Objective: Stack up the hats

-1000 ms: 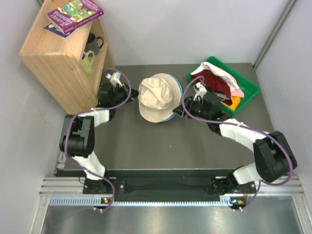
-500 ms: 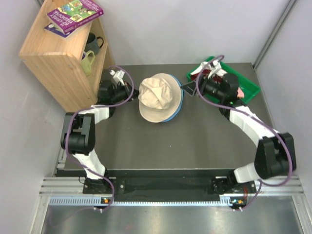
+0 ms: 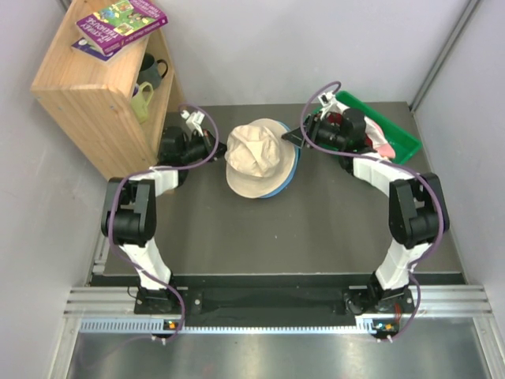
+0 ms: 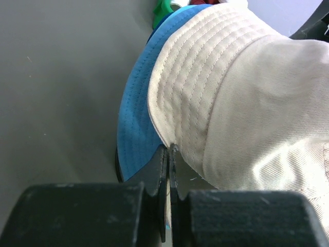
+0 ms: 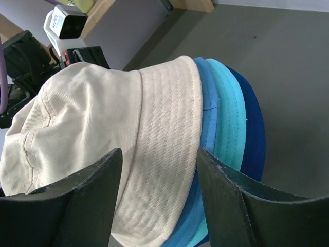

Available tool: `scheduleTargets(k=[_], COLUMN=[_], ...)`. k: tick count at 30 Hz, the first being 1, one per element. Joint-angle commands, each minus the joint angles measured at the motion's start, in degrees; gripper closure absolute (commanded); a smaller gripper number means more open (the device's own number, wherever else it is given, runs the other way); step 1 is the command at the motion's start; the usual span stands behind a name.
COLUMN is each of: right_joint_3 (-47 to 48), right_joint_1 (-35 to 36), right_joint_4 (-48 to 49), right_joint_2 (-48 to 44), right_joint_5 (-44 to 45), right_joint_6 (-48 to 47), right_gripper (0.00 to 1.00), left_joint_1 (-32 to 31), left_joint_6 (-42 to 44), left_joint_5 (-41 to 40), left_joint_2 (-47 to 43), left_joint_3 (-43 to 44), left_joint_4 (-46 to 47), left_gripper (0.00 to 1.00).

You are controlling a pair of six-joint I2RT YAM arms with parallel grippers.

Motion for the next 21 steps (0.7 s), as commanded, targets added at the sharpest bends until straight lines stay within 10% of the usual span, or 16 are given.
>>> scheduleTargets(k=[1,14,21], right_joint_3=[4.0,5.7,4.3], right_joint_1=[-0.4,-0.4,-0.1], right_joint_4=[5.3,5.3,3.5], right_joint_2=[1.5,6.3,5.8], right_joint_5=[-3.0,-4.2,-3.2], right_joint_6=[0.8,1.5,1.5], right_gripper=[0.41,0.41,1.0], left_joint_1=[-0.7,-1.9,-2.0], left_joint_6=[1.5,2.7,3.2], left_joint_5=[1.8,1.2,-0.7], left_joint_2=[1.0,1.2,0.7], left_joint_3=[2.5,3.5,3.1], left_joint_4=[1.5,-0.1,-1.5], left_gripper=[1.0,1.0,1.0])
